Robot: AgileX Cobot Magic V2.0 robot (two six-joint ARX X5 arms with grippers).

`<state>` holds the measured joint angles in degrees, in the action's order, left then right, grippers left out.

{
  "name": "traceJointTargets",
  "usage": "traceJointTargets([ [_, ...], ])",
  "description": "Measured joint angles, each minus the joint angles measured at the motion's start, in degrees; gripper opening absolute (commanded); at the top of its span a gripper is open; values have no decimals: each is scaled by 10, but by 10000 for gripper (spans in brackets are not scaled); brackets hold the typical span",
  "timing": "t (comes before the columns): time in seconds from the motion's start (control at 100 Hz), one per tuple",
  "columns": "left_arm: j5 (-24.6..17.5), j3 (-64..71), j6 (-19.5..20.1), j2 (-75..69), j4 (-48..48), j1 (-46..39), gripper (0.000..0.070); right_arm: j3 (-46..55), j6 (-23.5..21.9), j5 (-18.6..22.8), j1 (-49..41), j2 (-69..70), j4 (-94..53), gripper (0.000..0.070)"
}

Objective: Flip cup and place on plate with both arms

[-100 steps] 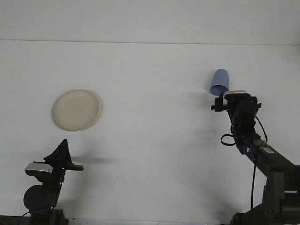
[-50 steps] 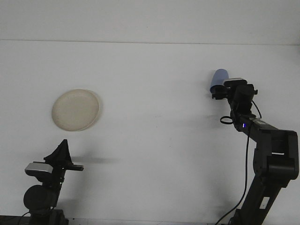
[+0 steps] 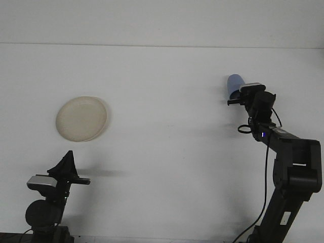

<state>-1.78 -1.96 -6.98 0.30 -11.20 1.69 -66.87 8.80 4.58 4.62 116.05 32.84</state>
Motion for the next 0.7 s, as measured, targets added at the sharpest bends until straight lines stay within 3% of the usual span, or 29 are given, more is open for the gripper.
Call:
traceJointTargets([
  [0.25, 0, 0, 0, 0, 0, 0, 14, 0, -49, 40, 0, -96, -70, 0],
  [0.58, 0, 0, 0, 0, 0, 0, 14, 0, -170, 174, -7, -329, -268, 0],
  [0.7, 0, 0, 0, 0, 0, 0, 14, 0, -193, 233, -25, -398, -380, 0],
])
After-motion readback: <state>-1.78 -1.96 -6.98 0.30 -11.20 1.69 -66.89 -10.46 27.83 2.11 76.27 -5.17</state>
